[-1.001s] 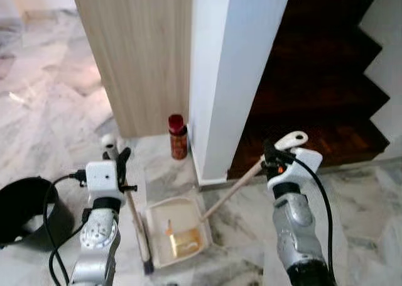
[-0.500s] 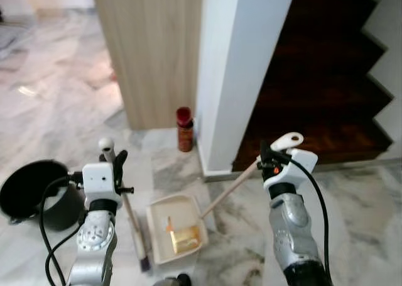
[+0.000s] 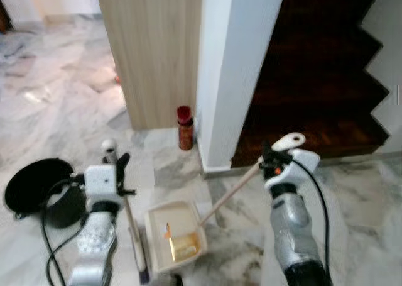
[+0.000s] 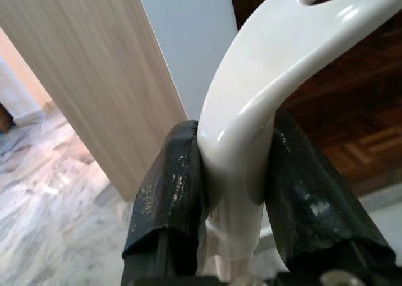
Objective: Sweep floor
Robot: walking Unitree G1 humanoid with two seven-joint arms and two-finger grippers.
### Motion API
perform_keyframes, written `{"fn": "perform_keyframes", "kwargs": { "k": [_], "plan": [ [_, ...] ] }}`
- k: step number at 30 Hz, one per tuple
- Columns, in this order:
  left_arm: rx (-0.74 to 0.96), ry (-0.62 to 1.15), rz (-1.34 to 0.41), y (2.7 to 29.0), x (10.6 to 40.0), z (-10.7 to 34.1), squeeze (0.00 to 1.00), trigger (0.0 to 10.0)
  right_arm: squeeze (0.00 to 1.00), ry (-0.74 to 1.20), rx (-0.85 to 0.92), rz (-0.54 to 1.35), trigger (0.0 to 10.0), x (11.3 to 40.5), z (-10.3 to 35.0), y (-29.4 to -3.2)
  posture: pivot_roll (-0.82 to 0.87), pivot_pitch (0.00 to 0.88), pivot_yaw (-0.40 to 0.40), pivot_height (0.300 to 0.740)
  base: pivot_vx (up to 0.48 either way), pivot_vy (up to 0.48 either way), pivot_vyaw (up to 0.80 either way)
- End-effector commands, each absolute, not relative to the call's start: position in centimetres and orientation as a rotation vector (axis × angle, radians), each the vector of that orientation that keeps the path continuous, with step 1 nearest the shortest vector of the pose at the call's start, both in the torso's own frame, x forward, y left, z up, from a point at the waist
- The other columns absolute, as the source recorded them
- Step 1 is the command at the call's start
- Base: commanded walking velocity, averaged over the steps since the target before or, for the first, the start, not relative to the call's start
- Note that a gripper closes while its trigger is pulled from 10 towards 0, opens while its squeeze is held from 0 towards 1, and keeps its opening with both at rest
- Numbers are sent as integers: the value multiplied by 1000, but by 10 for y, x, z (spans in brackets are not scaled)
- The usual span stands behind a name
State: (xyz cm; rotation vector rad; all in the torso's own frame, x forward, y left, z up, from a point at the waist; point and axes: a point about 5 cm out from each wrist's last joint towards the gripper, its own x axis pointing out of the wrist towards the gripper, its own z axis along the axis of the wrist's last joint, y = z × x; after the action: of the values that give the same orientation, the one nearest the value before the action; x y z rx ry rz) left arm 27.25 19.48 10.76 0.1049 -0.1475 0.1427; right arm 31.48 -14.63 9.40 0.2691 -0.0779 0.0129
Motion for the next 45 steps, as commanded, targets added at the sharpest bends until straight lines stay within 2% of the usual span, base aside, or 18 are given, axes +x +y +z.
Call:
{"fn": "perform_keyframes", "kwargs": {
  "k": [1,39,45],
  "plan": [
    [107,-179,134,192,273,114,0,10000,0,-115,286,6,10000,317,102,-148,102,90,-30,740,-296,0,0],
    [86,-167,157,195,273,113,0,10000,0,-106,261,15,10000,318,102,-147,106,91,-32,740,0,0,0],
    [85,-167,157,196,273,113,0,10000,0,-106,264,14,10000,318,102,-147,106,91,-31,740,0,255,0]
  ]
}}
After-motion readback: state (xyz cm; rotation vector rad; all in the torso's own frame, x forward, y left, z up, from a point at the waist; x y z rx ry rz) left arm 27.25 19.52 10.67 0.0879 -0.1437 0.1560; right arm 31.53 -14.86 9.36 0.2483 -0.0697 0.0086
